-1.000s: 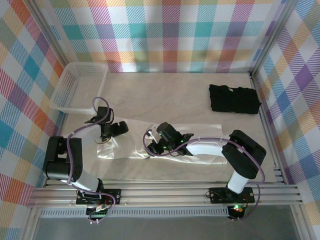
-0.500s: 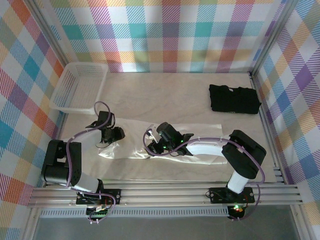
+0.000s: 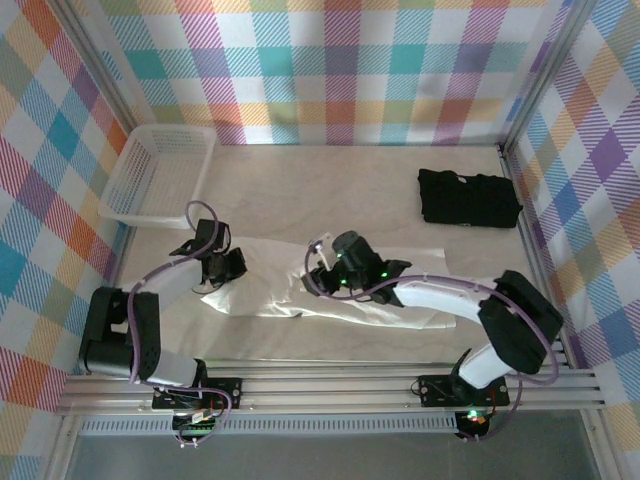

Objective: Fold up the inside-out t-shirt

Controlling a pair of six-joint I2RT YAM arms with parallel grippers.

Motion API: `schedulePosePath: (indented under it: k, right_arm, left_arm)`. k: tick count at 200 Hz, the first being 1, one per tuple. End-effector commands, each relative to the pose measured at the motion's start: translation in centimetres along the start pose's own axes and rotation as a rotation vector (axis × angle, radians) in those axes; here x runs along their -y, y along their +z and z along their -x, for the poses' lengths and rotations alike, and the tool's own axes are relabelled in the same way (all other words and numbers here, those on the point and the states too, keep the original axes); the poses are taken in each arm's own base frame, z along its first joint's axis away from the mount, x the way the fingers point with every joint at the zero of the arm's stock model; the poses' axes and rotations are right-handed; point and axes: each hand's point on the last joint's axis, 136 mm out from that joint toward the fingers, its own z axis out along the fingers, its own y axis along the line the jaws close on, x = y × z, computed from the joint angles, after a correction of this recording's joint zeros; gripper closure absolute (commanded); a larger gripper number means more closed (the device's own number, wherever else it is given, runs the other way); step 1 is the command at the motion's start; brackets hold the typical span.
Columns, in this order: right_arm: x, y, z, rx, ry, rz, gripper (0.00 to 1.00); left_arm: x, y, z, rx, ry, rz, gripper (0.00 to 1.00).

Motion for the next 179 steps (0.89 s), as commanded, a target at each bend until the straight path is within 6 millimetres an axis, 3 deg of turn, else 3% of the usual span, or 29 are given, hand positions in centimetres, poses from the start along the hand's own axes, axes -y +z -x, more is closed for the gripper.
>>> schedulePosePath:
  k: [1,52,94,110,139,179]
  right_arm:
    - [2.0,-1.7,0.3,0.014,0.058,-0.035,0.38]
    - [5.4,-3.5,0.9,0.068,0.182,-0.082,0.37]
    - [6.2,-3.9,0.5,0.062,0.223,-0.087,0.37]
    - [6.7,-4.3,0.3,0.059,0.228,-0.104,0.37]
    - [8.0,-5.1,-0.3,0.058,0.25,-0.162,0.36]
    - [9.3,-5.3,-1.4,0.033,0.297,-0.2,0.36]
  left_arm:
    - [0.9,-4.2,2.0,0.057,0.001,0.032,1.0]
    - [-0.9,-10.0,3.5,0.039,0.136,0.243,1.0]
    - [-5.6,-16.9,8.8,0.13,0.324,0.703,1.0]
    - [-5.9,-18.8,10.8,0.158,0.364,0.807,1.0]
    - [-4.2,-18.5,11.9,0.153,0.414,0.807,1.0]
    - [-0.5,-15.2,10.0,0.086,0.516,0.761,1.0]
